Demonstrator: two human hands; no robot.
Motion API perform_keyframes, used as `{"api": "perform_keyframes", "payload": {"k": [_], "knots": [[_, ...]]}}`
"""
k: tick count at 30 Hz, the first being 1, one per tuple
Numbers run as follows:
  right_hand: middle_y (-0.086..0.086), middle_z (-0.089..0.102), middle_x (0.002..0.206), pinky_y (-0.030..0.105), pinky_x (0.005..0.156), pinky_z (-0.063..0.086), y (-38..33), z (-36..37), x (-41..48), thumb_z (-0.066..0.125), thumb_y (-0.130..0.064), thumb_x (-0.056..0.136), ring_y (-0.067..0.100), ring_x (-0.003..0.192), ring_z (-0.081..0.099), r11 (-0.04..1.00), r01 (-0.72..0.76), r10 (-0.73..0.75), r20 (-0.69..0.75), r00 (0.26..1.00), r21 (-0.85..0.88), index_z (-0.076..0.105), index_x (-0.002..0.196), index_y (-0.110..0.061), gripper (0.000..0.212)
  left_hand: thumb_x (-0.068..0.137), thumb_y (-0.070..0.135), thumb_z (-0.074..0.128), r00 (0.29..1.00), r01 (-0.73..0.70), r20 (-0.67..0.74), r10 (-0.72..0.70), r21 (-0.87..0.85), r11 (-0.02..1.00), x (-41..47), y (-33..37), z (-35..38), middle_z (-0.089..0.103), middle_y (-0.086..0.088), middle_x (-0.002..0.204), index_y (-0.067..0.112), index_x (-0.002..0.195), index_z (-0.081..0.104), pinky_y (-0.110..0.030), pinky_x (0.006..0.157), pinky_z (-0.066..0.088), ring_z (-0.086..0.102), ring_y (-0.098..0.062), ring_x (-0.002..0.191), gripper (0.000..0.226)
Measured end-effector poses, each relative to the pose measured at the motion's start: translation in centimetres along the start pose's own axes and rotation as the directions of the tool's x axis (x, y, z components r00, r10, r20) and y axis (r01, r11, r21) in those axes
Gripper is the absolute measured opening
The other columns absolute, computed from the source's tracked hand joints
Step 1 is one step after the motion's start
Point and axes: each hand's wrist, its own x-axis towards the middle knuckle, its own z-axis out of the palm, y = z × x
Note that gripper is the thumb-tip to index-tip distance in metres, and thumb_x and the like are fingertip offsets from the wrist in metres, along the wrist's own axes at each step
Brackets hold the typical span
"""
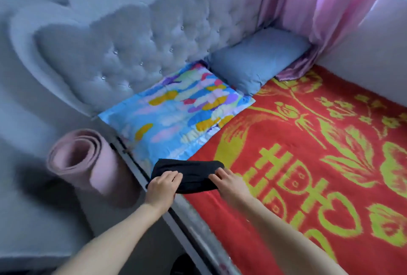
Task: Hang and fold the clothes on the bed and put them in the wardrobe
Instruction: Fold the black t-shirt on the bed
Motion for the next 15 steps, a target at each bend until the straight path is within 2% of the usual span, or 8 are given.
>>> {"api": "perform_keyframes", "payload": {"k": [2, 3, 4, 5, 7, 8, 11, 15], "knots": [[0.008, 0.067, 0.099, 0.026, 0.048, 0.048, -2.5, -2.7, 2.0, 0.074, -0.005, 0.055, 0.024, 0.082, 0.065, 0.975, 0.22, -0.223, -0.12, 0.967, -0.041, 0.071, 0.097, -0.012, 0.042, 0.015, -0.014, 0.082, 0.99, 0.131, -0.063, -0.127, 0.055, 0.99, -2.1, -1.2, -3.5, 0.072, -0.006, 0.077, 0.004, 0.076, 0.075, -0.023, 0.041, 0.051, 0.071, -0.017, 0.069, 0.065], [0.006, 0.07, 0.093, 0.022, 0.044, 0.047, -3.7, -3.6, 2.5, 0.075, -0.007, 0.047, 0.022, 0.073, 0.067, 0.95, 0.3, -0.31, -0.163, 0.937, -0.082, 0.074, 0.086, -0.014, 0.039, 0.014, -0.013, 0.082, 0.98, 0.186, -0.087, -0.179, 0.077, 0.979, -3.2, -1.4, -4.8, 0.073, -0.007, 0.078, 0.004, 0.077, 0.075, -0.022, 0.041, 0.051, 0.071, -0.018, 0.069, 0.065], [0.005, 0.072, 0.092, 0.02, 0.046, 0.048, -5.6, -4.9, 2.9, 0.07, -0.009, 0.048, 0.021, 0.071, 0.068, 0.919, 0.381, -0.393, -0.184, 0.901, -0.099, 0.075, 0.081, -0.015, 0.033, 0.014, -0.013, 0.082, 0.961, 0.261, -0.122, -0.248, 0.109, 0.959, -5.1, -1.6, -6.6, 0.073, -0.007, 0.079, 0.005, 0.077, 0.076, -0.021, 0.041, 0.05, 0.071, -0.018, 0.07, 0.065], [0.006, 0.072, 0.094, 0.021, 0.05, 0.051, -7.4, -5.5, 3.4, 0.061, -0.01, 0.055, 0.021, 0.073, 0.069, 0.882, 0.457, -0.472, -0.225, 0.853, -0.116, 0.075, 0.08, -0.014, 0.03, 0.013, -0.012, 0.082, 0.937, 0.338, -0.147, -0.318, 0.136, 0.931, -7.0, -1.7, -8.2, 0.073, -0.006, 0.079, 0.005, 0.076, 0.076, -0.02, 0.04, 0.05, 0.071, -0.018, 0.07, 0.066], [0.008, 0.073, 0.096, 0.024, 0.057, 0.055, -9.8, -5.6, 4.1, 0.041, -0.01, 0.063, 0.023, 0.078, 0.07, 0.825, 0.55, -0.563, -0.297, 0.772, -0.135, 0.076, 0.086, -0.013, 0.043, 0.011, -0.009, 0.082, 0.901, 0.422, -0.188, -0.391, 0.173, 0.89, -9.5, -1.9, -10.1, 0.073, -0.004, 0.079, 0.007, 0.075, 0.076, -0.019, 0.04, 0.048, 0.071, -0.017, 0.069, 0.067], [0.009, 0.073, 0.096, 0.025, 0.058, 0.055, -12.1, -6.2, 4.0, 0.037, -0.01, 0.063, 0.023, 0.077, 0.071, 0.776, 0.615, -0.623, -0.317, 0.715, -0.139, 0.077, 0.09, -0.013, 0.048, 0.01, -0.007, 0.082, 0.868, 0.489, -0.205, -0.452, 0.193, 0.851, -11.7, -1.8, -11.8, 0.073, -0.004, 0.078, 0.008, 0.075, 0.076, -0.019, 0.039, 0.047, 0.071, -0.017, 0.069, 0.067], [0.01, 0.073, 0.094, 0.023, 0.055, 0.053, -17.5, -6.3, 3.2, 0.038, -0.014, 0.067, 0.022, 0.073, 0.07, 0.63, 0.754, -0.766, -0.311, 0.563, -0.187, 0.076, 0.099, -0.02, 0.05, 0.009, 0.0, 0.085, 0.754, 0.653, -0.259, -0.603, 0.204, 0.729, -16.9, -1.1, -15.0, 0.072, 0.001, 0.076, 0.012, 0.073, 0.076, -0.017, 0.036, 0.045, 0.07, -0.014, 0.066, 0.066], [0.011, 0.073, 0.089, 0.021, 0.054, 0.051, -24.3, -6.7, 1.9, 0.044, -0.016, 0.069, 0.022, 0.067, 0.069, 0.477, 0.857, -0.855, -0.332, 0.399, -0.197, 0.074, 0.103, -0.027, 0.046, 0.008, 0.012, 0.09, 0.627, 0.779, -0.273, -0.73, 0.218, 0.588, -23.7, -0.5, -18.0, 0.071, 0.007, 0.076, 0.019, 0.073, 0.076, -0.017, 0.035, 0.045, 0.069, -0.01, 0.067, 0.066]]}}
